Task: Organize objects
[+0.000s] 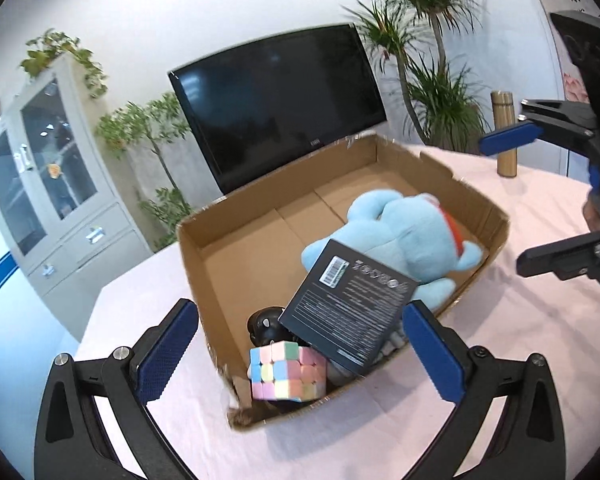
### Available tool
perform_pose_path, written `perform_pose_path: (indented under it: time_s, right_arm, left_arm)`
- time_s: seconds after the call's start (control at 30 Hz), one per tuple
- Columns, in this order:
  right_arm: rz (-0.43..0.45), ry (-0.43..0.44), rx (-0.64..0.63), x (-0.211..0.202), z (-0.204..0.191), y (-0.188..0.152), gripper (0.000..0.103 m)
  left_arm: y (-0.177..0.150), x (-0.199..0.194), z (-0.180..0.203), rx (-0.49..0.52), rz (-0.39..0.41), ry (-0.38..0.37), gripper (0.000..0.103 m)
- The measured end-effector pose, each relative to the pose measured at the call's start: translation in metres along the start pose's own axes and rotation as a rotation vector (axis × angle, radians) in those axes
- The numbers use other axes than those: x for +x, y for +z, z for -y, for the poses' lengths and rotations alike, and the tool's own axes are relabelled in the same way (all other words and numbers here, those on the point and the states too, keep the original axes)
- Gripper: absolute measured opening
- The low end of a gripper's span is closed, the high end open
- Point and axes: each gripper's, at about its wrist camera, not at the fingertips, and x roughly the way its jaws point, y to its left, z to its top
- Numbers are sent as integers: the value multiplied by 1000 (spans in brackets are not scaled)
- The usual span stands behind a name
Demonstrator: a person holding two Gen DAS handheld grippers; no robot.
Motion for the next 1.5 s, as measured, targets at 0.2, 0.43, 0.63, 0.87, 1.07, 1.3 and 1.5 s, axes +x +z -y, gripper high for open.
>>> perform_pose_path:
  time_s: [0.2, 0.43, 0.63, 0.87, 1.07, 1.3, 1.5]
  right_arm:
    - [54, -51, 14, -61, -36, -14, 103]
    - [94, -64, 104, -116, -62, -43, 103]
    - [95, -51, 144, -141, -74, -63, 103]
    - [105, -38, 153, -157, -84, -78, 103]
    - [106, -31, 151, -160, -86, -81, 103]
    - [97, -22, 176, -157, -81, -87, 103]
    - [90, -21, 187, -156, -79, -91, 103]
  left_arm:
    - [-6, -51, 20, -29, 57, 34, 102]
    - [-10, -99, 44, -108, 94, 45, 102]
    - [-11, -119, 62, -140, 107, 92, 102]
    - [-15, -118, 70, -188, 63, 190, 102]
    - [-16, -115, 71, -196, 60, 173, 102]
    - [-16, -114, 80, -166, 56, 156, 102]
    - [-15, -113, 86, -157, 59, 148, 102]
